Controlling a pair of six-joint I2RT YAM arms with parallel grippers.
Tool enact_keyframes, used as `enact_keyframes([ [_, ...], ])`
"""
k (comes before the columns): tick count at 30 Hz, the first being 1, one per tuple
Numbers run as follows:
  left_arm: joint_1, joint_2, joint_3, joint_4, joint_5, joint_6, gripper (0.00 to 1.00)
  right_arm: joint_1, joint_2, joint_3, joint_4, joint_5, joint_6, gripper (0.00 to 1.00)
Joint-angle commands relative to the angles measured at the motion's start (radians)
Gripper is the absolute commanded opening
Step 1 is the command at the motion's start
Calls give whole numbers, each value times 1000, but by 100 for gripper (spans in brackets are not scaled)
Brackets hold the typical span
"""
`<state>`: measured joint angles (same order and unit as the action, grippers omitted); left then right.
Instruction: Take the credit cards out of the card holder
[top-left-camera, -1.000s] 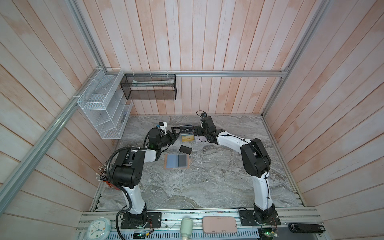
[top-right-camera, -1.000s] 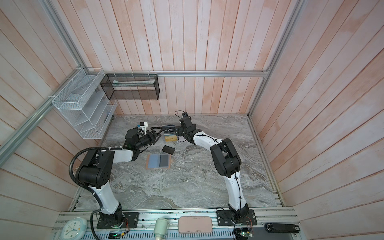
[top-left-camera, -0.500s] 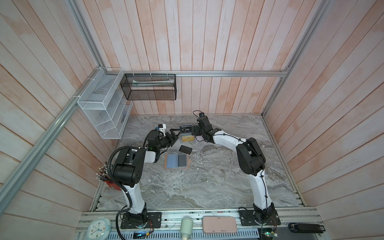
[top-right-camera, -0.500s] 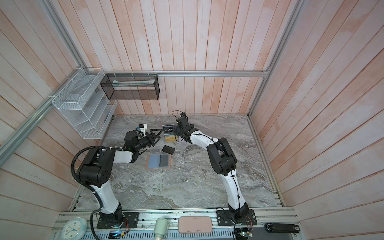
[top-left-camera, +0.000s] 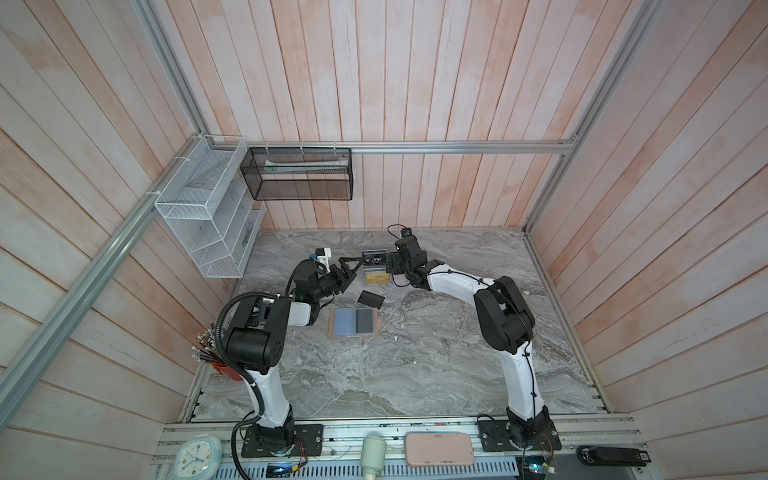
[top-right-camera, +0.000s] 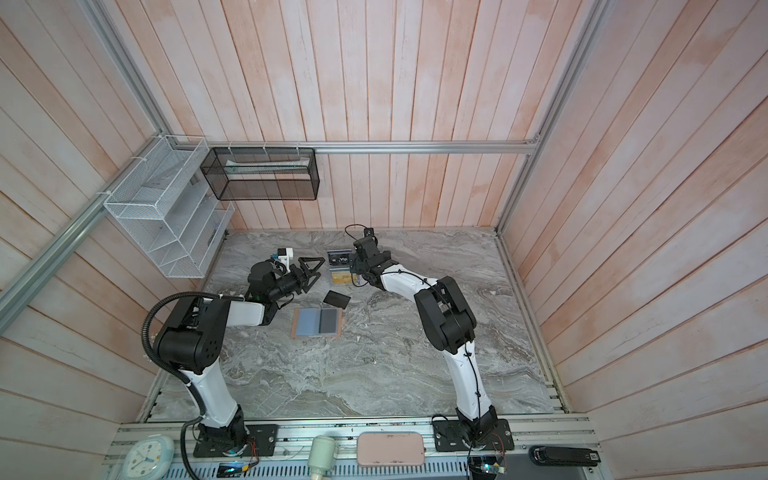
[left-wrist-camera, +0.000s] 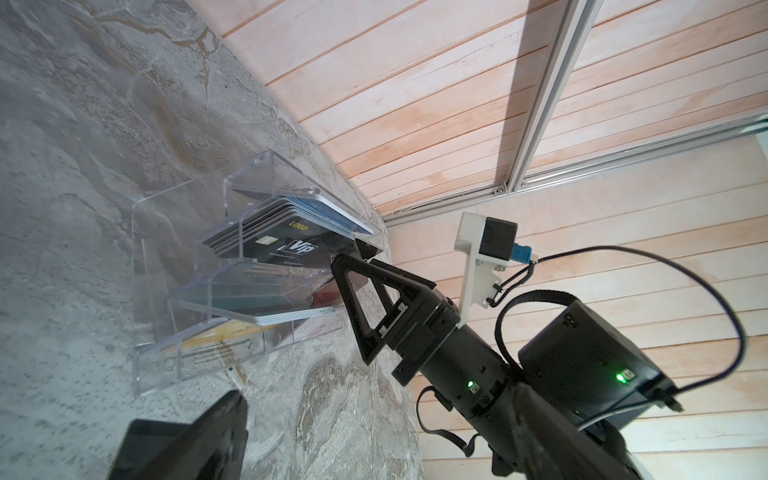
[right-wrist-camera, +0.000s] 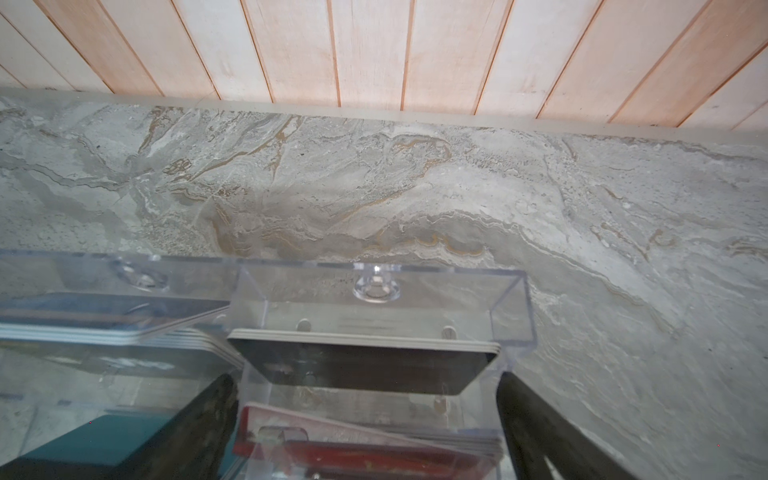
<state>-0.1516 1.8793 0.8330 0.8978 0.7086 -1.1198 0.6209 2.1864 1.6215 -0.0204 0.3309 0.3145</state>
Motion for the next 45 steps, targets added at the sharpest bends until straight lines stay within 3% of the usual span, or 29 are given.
enact_keyframes([
  [1,-3,22,-5,36,21,0,100,4,-35,-35,-29,31,-7,98],
  [18,-20,38,20,28,35,-5,100,23,-150,-139,-40,94,-59,98],
  [27,-26,25,12,5,44,9,100,20,-91,-74,-65,76,-67,98],
  [36,-27,15,38,-23,71,7,100,-23,-191,-86,-117,-170,-19,96],
  [42,-56,74,91,109,113,-139,100,-83,-263,-234,-14,-301,63,95],
  [45,-95,83,155,49,129,-114,100,-110,-293,-272,10,-366,83,93],
])
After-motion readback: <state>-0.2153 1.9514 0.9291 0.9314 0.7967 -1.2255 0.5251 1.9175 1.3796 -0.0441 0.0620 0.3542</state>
